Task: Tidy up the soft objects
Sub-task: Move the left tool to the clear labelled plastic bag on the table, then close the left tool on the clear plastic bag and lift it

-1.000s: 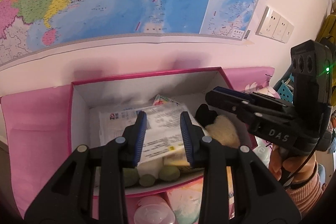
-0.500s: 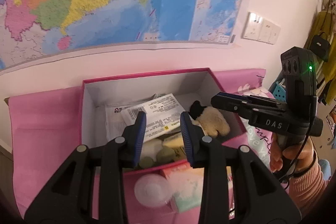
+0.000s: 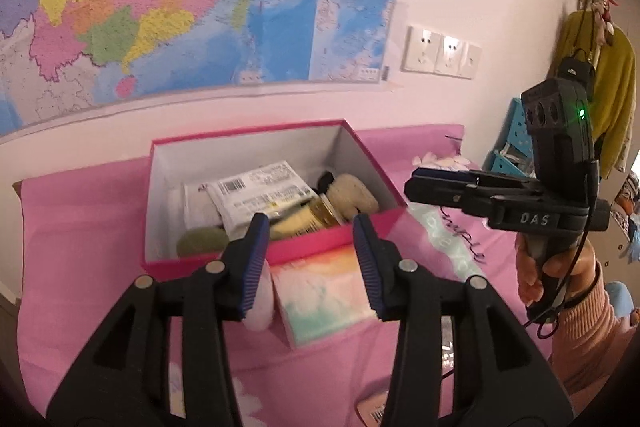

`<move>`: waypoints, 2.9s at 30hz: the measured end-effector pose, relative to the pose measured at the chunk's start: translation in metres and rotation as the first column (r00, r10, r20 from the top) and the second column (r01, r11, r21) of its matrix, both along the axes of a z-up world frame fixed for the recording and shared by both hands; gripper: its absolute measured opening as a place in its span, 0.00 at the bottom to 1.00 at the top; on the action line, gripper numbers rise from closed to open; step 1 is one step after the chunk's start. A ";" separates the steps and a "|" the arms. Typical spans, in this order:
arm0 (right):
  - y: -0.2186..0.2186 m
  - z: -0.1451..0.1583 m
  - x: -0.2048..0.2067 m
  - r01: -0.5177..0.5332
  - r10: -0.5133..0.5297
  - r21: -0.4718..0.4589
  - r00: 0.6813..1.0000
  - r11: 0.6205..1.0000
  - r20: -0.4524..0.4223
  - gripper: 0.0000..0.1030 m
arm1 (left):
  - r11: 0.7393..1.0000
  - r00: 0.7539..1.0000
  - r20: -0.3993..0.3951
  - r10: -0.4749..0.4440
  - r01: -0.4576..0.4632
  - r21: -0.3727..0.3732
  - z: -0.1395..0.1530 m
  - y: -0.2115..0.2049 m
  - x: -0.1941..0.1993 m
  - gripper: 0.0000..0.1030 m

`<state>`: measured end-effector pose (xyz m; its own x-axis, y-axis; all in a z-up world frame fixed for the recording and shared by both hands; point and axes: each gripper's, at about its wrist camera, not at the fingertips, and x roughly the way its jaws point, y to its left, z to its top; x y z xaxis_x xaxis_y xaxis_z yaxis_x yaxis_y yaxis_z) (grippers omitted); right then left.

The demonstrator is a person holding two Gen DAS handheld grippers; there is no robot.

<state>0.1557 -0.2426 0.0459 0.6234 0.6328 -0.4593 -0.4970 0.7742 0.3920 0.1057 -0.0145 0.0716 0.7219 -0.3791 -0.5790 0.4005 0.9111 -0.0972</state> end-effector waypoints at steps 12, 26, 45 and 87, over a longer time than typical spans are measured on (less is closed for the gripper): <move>-0.019 -0.026 -0.052 -0.007 0.007 -0.007 0.999 1.000 -0.047 0.48 | 0.999 0.994 -0.107 -0.037 0.036 -0.018 -0.042 -0.008 -0.030 0.44; -0.053 -0.111 -0.070 0.091 -0.111 -0.084 0.955 0.992 -0.274 0.49 | 0.982 0.940 -0.291 -0.180 0.186 -0.006 -0.107 -0.053 -0.057 0.44; -0.050 -0.131 -0.066 0.069 -0.094 -0.094 0.949 0.993 -0.301 0.49 | 0.925 0.796 -0.479 -0.369 0.367 -0.103 -0.151 -0.100 -0.082 0.44; -0.039 -0.143 -0.092 -0.079 0.104 0.096 0.953 0.992 -0.286 0.15 | 0.975 0.855 -0.469 -0.220 0.185 -0.120 -0.154 -0.056 -0.045 0.44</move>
